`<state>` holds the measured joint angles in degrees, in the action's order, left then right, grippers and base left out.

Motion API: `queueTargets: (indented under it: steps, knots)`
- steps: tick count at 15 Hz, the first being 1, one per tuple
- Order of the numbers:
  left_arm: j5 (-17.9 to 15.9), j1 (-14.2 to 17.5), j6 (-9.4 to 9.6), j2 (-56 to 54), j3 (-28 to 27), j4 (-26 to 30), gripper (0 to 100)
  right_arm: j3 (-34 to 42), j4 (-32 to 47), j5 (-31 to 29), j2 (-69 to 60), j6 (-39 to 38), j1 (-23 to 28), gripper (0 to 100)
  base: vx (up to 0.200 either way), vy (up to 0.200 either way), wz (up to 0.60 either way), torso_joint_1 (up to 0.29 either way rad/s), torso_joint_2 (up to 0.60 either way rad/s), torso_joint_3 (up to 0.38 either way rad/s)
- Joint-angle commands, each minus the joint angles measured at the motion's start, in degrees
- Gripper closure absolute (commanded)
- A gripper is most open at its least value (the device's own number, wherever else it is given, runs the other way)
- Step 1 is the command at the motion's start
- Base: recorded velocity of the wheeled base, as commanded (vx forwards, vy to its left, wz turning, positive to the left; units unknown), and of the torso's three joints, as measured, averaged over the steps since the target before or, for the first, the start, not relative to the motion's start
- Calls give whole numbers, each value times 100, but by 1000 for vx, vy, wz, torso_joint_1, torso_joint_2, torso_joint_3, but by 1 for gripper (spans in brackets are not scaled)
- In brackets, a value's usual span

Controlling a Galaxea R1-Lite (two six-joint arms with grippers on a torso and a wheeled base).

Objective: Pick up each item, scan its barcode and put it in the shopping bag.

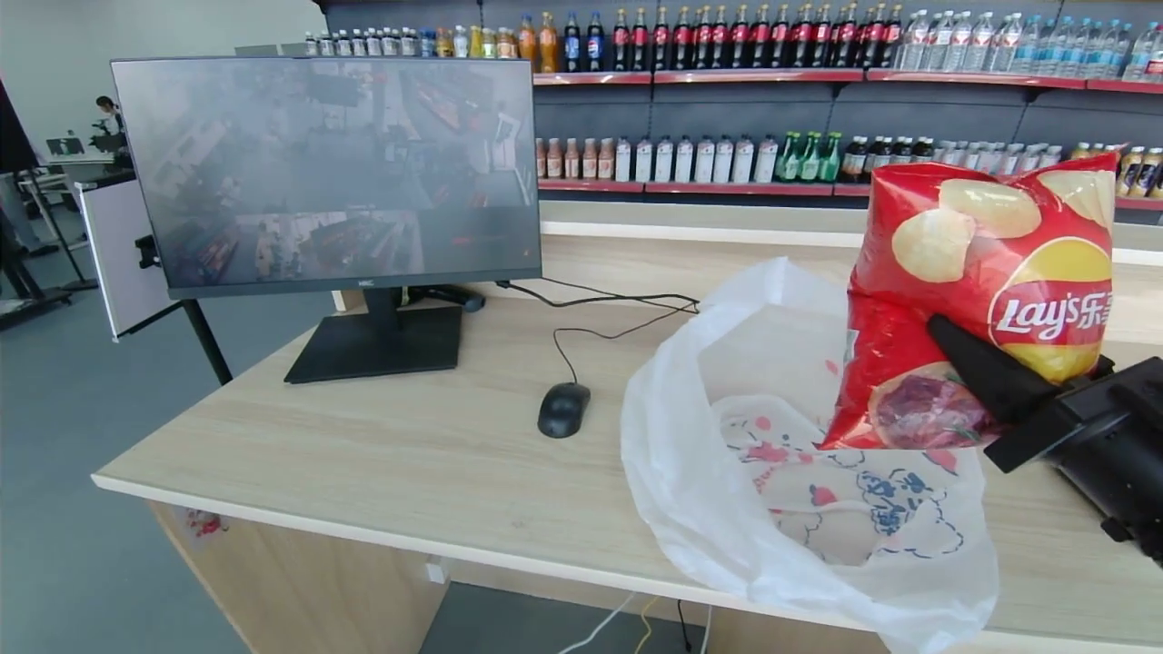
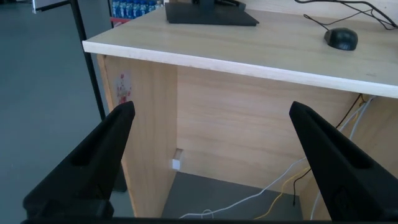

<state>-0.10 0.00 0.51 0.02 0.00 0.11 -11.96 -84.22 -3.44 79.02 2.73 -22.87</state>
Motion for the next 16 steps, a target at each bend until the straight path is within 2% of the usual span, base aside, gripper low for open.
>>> queueTargets:
  steps: [1,2,4,6,7,10,12,16]
  knots:
    - [1,0,2,-2,0,-2,0,-70,82,10,79,-106,-200,100,0,0,0,0,0,0]
    - [1,0,2,-2,0,-2,0,-219,284,-61,166,-625,-482,100,0,0,0,0,0,0]
    - [1,0,2,-2,0,-2,0,-465,706,-148,193,-1187,-622,100,0,0,0,0,0,0]
    - [1,0,2,-2,0,-2,0,-966,1892,-219,210,-2233,-622,100,0,0,0,0,0,0]
    - [1,0,2,-2,0,-2,0,-1116,2288,-219,219,-2435,-622,100,0,0,0,0,0,0]
    - [1,0,2,-2,0,-2,0,-2267,3175,-307,369,-2505,-464,100,0,0,0,0,0,0]
    - [1,0,2,-2,0,-2,0,-2241,3624,-342,342,-2523,-438,100,0,0,0,0,0,0]
    - [1,0,2,-2,0,-2,0,-1678,3659,-737,289,-2769,-438,100,0,0,0,0,0,0]
